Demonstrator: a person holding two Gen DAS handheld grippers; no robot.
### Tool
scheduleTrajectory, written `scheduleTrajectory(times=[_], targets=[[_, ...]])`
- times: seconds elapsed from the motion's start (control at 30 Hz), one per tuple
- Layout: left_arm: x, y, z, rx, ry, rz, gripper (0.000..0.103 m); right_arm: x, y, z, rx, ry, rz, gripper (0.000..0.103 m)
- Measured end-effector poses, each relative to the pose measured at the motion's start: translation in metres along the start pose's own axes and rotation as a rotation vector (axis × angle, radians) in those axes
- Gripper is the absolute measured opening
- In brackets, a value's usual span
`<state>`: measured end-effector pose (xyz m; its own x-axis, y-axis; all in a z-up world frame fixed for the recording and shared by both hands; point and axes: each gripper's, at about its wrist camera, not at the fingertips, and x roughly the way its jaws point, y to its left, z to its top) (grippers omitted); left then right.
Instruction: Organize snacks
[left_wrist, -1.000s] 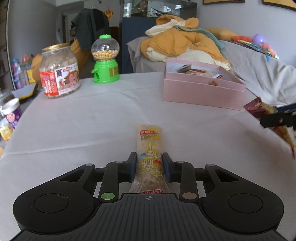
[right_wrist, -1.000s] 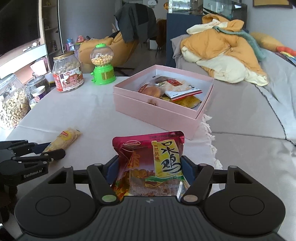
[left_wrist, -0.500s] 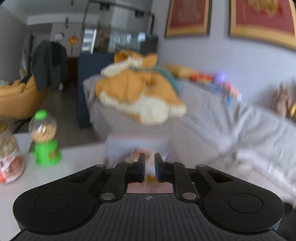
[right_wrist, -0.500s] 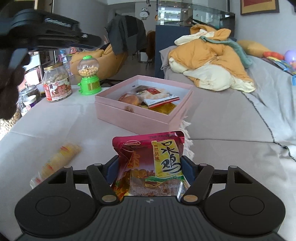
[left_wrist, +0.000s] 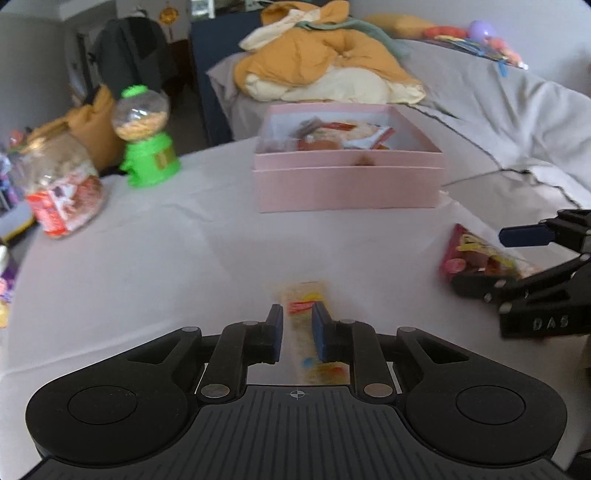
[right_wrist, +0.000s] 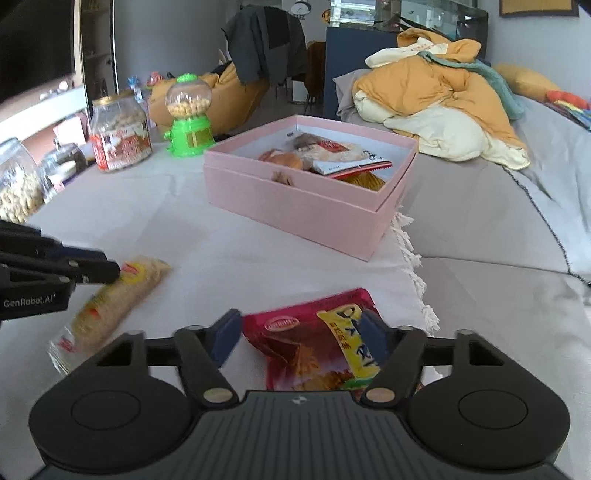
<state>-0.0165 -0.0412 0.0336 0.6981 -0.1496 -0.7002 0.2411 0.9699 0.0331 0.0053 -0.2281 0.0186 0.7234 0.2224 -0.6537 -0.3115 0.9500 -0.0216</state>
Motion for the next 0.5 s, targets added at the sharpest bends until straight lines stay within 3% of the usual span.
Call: scheduleTrajectory(times=[0.1, 0.2, 0.3, 0.5], targets=[[0.010, -0.008, -0.002, 0.022, 0.044, -0.007, 0.047, -0.002, -0.007, -0.006, -0.010, 0.011, -0.001, 0.085], [0.017, -0.007, -0.009, 0.003, 0.051, -0.013, 0.048, -0.004, -0.021, -0.012, -0.011, 0.031, 0.020, 0.087], [0.016, -0.002, -0.010, -0.016, 0.041, -0.037, 0.047, 0.001, -0.035, -0.019, -0.007, 0.047, 0.028, 0.097], [0.015, -0.001, -0.017, -0.025, 0.003, -0.046, 0.047, 0.013, -0.049, -0.018, 0.056, 0.080, 0.084, 0.097]])
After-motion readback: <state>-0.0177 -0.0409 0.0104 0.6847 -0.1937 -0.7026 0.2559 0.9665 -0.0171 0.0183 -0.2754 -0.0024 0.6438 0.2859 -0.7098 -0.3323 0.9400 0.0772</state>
